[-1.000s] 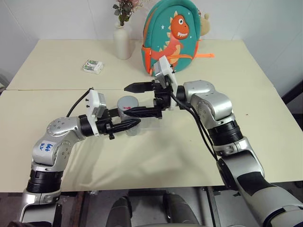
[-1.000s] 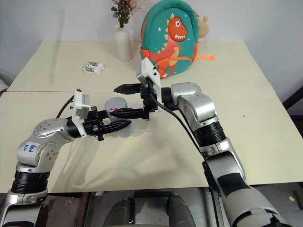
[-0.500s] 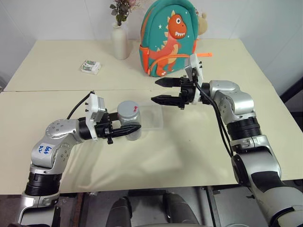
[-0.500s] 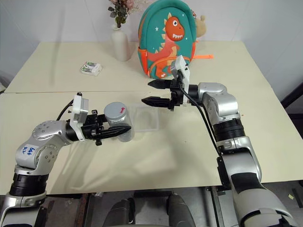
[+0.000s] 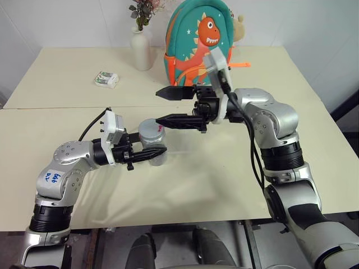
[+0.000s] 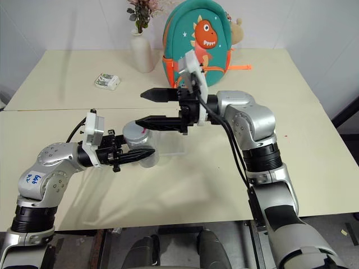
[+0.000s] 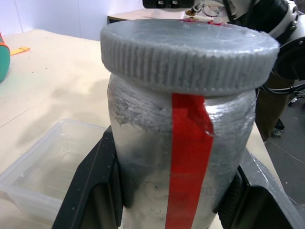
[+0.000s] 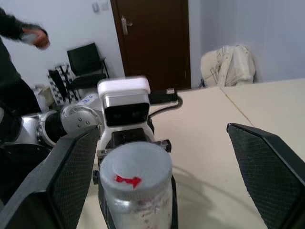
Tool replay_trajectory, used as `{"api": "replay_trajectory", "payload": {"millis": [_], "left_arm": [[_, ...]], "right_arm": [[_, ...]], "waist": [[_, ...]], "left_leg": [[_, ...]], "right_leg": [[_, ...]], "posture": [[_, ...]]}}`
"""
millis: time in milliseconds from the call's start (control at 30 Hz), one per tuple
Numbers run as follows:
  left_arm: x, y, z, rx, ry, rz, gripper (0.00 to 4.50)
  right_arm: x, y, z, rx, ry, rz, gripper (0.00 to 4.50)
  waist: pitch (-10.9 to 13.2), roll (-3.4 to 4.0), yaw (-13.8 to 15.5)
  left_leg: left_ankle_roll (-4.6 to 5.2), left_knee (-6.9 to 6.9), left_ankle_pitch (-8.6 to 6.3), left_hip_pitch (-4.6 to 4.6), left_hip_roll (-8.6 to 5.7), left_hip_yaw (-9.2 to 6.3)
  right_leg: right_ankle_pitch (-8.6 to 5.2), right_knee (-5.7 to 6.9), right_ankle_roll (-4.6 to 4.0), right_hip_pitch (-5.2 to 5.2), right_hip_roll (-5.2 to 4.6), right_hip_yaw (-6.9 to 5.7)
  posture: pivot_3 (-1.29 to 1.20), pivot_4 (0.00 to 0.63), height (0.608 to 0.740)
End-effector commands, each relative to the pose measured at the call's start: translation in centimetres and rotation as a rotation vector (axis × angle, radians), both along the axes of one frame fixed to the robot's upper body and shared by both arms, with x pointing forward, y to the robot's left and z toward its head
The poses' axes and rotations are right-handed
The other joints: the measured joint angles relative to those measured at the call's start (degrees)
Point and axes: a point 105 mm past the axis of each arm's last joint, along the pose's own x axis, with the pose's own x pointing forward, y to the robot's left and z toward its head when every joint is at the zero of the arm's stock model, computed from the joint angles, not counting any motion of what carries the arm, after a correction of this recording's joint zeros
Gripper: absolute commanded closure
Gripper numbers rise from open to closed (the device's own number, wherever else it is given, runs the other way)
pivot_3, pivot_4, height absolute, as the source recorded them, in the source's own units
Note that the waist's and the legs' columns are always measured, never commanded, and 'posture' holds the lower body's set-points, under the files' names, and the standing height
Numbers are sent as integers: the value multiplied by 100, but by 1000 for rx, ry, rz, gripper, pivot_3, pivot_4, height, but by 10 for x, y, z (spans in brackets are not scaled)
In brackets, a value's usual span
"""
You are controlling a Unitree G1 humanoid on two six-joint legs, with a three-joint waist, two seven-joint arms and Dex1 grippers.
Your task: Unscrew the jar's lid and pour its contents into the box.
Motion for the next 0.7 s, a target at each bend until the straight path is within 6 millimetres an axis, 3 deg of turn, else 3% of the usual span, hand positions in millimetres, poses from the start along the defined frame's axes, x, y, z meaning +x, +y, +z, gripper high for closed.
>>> {"api": "replay_trajectory", "payload": {"millis": [33,700], "left_arm": [[-2,-3,9,-4,-51,-14,2535],[1,-6,7,-8,-40,-24,2535]], "right_arm": [[-7,11,-3,-27,-33,-13,15],[-16,28,-8,-33,-41,-2,15]], "waist": [[0,0,-1],[0,0,-30]], "left_leg": [[0,0,0,0,0,0],[0,-2,0,-1,1,0]], "right_leg": [[0,0,0,0,0,0],[-1,1,-1,-3,1,0]], "posture": [[0,150,740],[0,150,740]]}}
